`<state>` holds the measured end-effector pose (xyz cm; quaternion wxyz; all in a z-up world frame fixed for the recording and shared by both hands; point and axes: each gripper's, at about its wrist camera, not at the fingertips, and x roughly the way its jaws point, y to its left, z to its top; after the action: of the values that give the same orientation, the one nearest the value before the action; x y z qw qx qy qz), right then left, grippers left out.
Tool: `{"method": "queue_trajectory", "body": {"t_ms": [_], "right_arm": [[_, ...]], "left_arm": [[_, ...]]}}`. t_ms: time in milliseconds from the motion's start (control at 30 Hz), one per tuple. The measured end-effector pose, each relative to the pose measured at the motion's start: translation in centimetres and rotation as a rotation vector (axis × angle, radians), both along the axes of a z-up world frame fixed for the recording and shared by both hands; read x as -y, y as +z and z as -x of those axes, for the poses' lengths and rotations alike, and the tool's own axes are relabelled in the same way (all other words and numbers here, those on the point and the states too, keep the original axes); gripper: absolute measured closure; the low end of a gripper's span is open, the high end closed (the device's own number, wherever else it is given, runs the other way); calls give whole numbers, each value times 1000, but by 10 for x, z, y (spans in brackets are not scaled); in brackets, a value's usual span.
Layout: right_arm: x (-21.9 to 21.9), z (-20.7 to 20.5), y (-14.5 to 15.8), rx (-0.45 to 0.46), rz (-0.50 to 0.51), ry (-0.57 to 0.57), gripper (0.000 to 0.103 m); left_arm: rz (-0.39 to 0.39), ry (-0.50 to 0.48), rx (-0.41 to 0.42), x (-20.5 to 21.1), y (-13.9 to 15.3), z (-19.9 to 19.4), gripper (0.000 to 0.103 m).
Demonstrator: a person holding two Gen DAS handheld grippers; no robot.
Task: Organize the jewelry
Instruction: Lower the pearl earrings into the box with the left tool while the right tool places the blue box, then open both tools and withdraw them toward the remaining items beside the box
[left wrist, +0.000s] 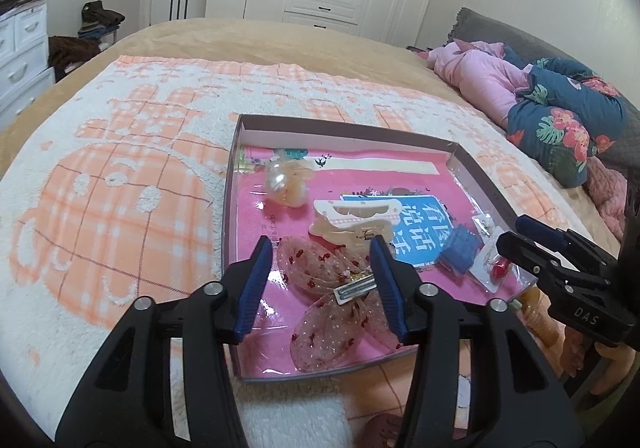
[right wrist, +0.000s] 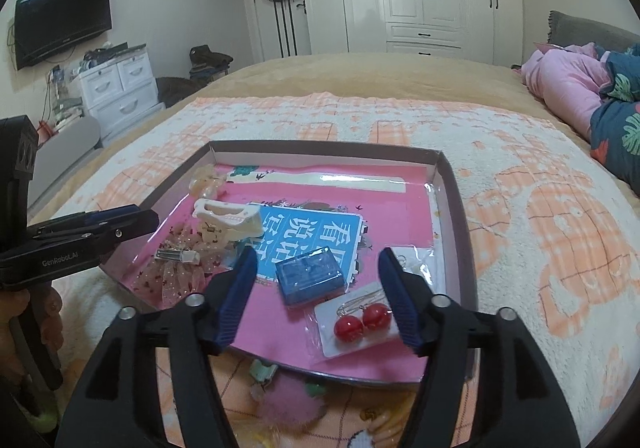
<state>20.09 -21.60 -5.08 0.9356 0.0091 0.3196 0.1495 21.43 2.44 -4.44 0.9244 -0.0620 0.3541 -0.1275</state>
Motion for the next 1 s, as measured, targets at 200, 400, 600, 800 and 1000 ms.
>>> {"method": "queue_trajectory", "body": {"t_ms": [200, 400, 600, 800, 1000], "right_arm": [[10, 11, 9, 23, -21, -22, 28], [23, 21, 18, 50, -39, -51, 20], [36, 30, 27, 79, -46, -85, 19], [50, 40, 36, 106, -53, -110, 18], [59, 50, 43, 123, -53, -118, 18]], "left_arm": [[9, 10, 23, -2, 9, 10, 46], [25, 35, 57, -5, 22, 26, 16], [17, 43, 90, 0, 32, 42, 11], [14, 34, 97, 5, 36, 55, 11], [16, 14, 102, 12, 41, 65, 11]]}}
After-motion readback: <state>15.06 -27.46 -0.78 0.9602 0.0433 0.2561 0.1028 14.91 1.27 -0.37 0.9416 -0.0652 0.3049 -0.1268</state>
